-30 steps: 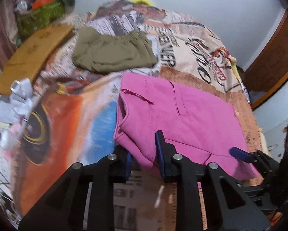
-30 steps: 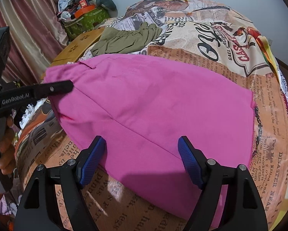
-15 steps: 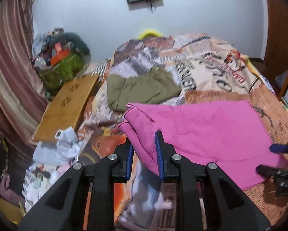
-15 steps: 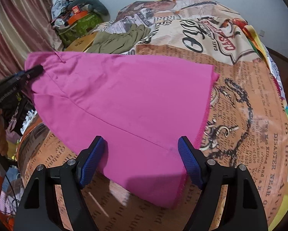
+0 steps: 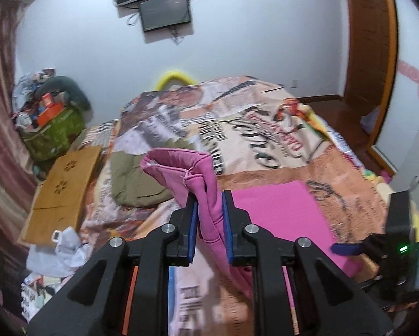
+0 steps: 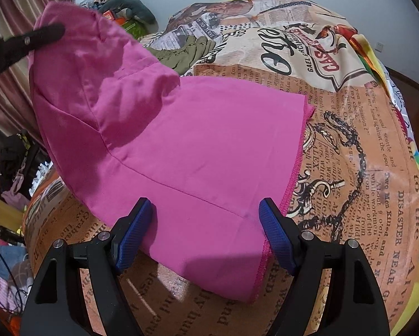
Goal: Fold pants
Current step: 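Lift the trouser edge with the left gripper and fold it over the rest, then lay the folded flap down and open the left gripper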
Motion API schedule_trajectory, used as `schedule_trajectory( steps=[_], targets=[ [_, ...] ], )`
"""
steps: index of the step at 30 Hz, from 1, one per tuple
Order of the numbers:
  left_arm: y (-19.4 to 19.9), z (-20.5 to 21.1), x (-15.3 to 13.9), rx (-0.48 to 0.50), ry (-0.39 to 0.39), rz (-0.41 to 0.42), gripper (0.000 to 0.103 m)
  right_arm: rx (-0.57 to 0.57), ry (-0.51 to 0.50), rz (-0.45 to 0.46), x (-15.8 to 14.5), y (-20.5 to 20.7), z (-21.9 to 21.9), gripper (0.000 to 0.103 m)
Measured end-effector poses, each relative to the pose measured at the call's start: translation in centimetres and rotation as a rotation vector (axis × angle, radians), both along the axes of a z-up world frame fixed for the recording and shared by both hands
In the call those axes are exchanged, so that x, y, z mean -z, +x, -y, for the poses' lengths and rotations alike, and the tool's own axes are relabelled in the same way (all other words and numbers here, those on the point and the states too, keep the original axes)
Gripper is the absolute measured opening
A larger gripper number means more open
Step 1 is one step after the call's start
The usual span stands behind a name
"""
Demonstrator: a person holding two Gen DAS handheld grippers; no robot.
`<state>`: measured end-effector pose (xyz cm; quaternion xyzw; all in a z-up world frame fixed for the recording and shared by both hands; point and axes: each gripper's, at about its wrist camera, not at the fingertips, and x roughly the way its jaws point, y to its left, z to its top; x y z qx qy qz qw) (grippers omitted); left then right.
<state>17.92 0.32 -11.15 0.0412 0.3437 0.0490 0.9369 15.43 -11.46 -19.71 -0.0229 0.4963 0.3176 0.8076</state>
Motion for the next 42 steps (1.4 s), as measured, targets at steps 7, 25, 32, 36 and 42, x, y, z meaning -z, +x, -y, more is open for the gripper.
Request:
schedule_trajectory(
  steps=[7, 25, 32, 36, 42],
  targets=[
    [0.9, 2.8, -0.2, 0.115, -0.060, -0.030, 0.016, 0.009, 0.010, -0.003, 0.0, 0.1, 0.3, 0.076],
    [2.5, 8.0, 4.3, 0.318, -0.209, -0.277, 0.015, 0.133, 0.000, -0.008, -0.3, 0.3, 4.9, 0.076],
    [1.8, 9.1, 5.7, 0.382, -0.177, -0.370, 0.043, 0.154, 0.010, -0.004, -0.6, 0.0, 5.8, 0.076],
    [1.4, 8.1, 4.2, 0.352, -0.178, -0.291, 0.078, 0.157, 0.014, 0.000, -0.7, 0.1, 5.7, 0.076],
    [2.8, 5.9, 2.5, 0.277, -0.082, -0.189, 0.093, 0.159, 0.010, 0.006, -0.8, 0.0, 5.8, 0.076]
  ],
)
